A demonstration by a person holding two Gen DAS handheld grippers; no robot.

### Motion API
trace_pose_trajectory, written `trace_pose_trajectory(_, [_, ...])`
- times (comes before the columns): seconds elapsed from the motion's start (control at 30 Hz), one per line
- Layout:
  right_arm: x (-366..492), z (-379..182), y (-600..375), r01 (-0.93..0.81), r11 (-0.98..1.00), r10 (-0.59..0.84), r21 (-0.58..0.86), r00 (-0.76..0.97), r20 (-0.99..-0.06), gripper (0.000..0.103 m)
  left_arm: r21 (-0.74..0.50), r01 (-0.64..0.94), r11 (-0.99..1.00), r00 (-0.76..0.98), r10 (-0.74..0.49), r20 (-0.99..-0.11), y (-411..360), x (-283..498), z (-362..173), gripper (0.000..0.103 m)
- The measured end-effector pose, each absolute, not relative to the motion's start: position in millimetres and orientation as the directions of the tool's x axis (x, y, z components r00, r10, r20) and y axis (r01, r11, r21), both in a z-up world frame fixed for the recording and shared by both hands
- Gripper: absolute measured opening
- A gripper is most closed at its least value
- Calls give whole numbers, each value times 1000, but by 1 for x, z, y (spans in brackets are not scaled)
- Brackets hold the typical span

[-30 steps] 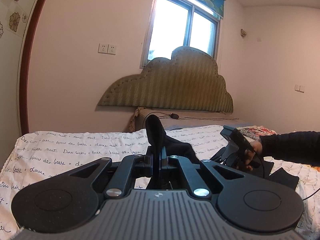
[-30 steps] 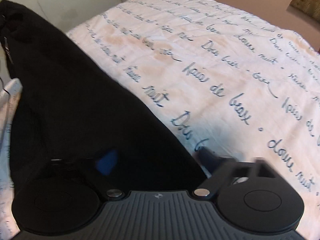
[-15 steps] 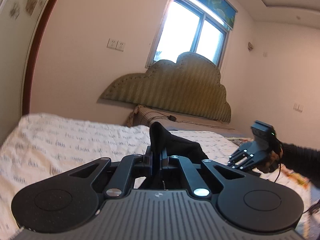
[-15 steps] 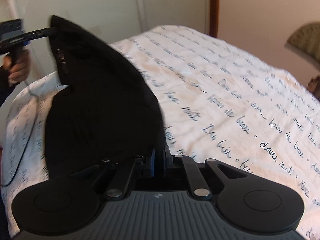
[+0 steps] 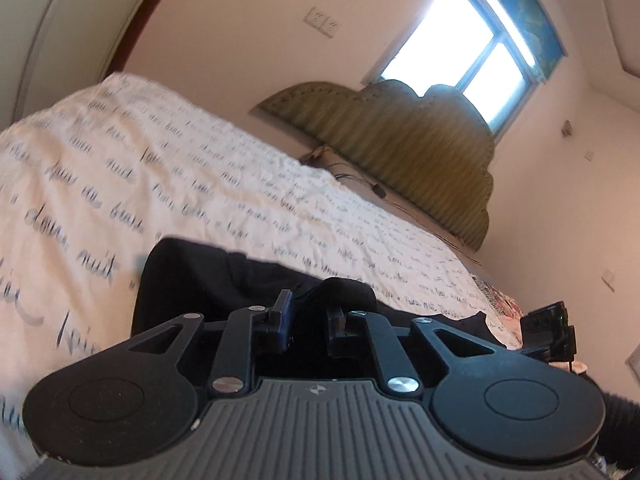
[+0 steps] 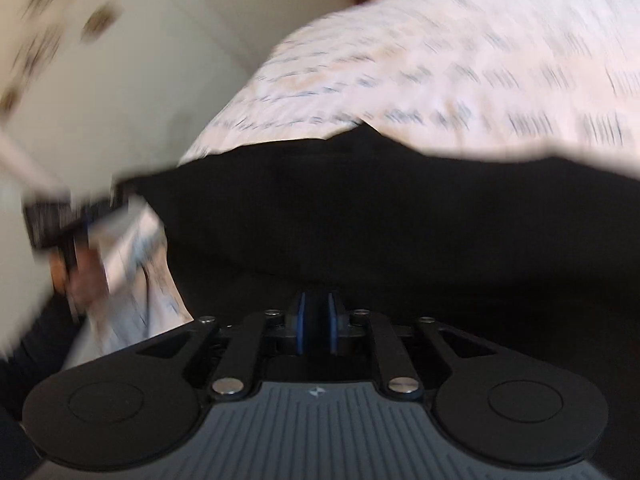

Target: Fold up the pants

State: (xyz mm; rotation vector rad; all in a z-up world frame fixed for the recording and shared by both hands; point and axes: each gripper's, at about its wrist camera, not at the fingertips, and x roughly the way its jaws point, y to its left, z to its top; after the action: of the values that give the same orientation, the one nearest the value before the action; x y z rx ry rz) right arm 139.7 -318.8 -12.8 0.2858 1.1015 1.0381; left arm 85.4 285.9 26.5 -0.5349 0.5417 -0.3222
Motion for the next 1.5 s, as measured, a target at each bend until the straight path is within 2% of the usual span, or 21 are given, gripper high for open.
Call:
trace_pose_trajectory(0.13, [134,-26,-331,-425,498,851,756,74,-519,13,-633,27,774,807,-391,-443,301,65,17,42])
trace_pose_trajectory(0.2, [132,-28,-336,-369,466,879,804,88,-468,14,-661,-17,750,822,-366,-437,311,49,19,76])
trace_pose_trajectory(0.23, [131,-31,-338,-351,454,887,819,97,-451,20,-671,-41,741,835,-343,-430,316,40,21,83])
trace_pose_trajectory(0.27, [131,-31,-338,-341,454,889,823,106,-446,30,-682,-62,728,854,-315,-414,322,31,23,87])
trace_pose_trajectory(0.33, [131,-36,-339,-329,467,883,821,126,-452,54,-715,-103,692,874,-280,-398,334,18,27,87])
trace_pose_trajectory(0.37, [130,-38,-339,-320,470,882,822,136,-451,71,-744,-118,658,879,-279,-387,338,14,28,87])
trace_pose_trajectory(0.4, [129,-39,-341,-306,468,883,829,150,-444,74,-775,-121,620,885,-286,-367,339,11,30,87])
trace_pose_trajectory(0.53, [129,-42,-346,-252,404,913,879,175,-370,74,-833,-121,541,888,-315,-334,314,16,31,87])
trace_pose_trajectory(0.6, [129,-44,-346,-233,392,916,890,189,-354,74,-849,-178,497,879,-307,-365,298,26,24,87])
trace_pose_trajectory(0.7, [125,-45,-344,-220,410,907,885,201,-370,74,-848,-305,432,830,-317,-460,286,44,4,85])
trace_pose_trajectory(0.87, [118,-48,-346,-211,413,905,886,201,-374,74,-838,-348,421,813,-310,-493,276,62,-8,85])
trace_pose_trajectory(1.03, [117,-54,-355,-175,414,901,893,216,-375,75,-788,-429,442,771,-276,-574,270,73,-15,84])
trace_pose_trajectory(1.07, [117,-54,-356,-172,414,900,894,223,-375,75,-769,-437,467,765,-258,-591,268,75,-13,80])
trace_pose_trajectory(1.13, [117,-53,-359,-164,412,898,896,241,-368,75,-702,-461,543,738,-205,-643,264,80,-6,63])
trace_pose_trajectory(1.2, [118,-53,-363,-153,410,893,899,271,-360,75,-629,-492,602,697,-162,-699,260,85,-1,33])
trace_pose_trajectory(1.23, [119,-53,-365,-142,407,889,902,291,-355,75,-613,-491,619,692,-150,-706,259,85,1,28])
trace_pose_trajectory(1.27, [120,-54,-368,-127,403,884,906,310,-349,75,-604,-489,629,688,-147,-711,259,85,2,27])
trace_pose_trajectory(1.37, [126,-58,-376,-57,394,862,917,368,-347,75,-615,-473,631,697,-159,-699,261,81,7,9])
trace_pose_trajectory(1.5, [132,-68,-387,58,339,851,939,406,-333,75,-655,-425,625,745,-169,-645,265,77,26,7])
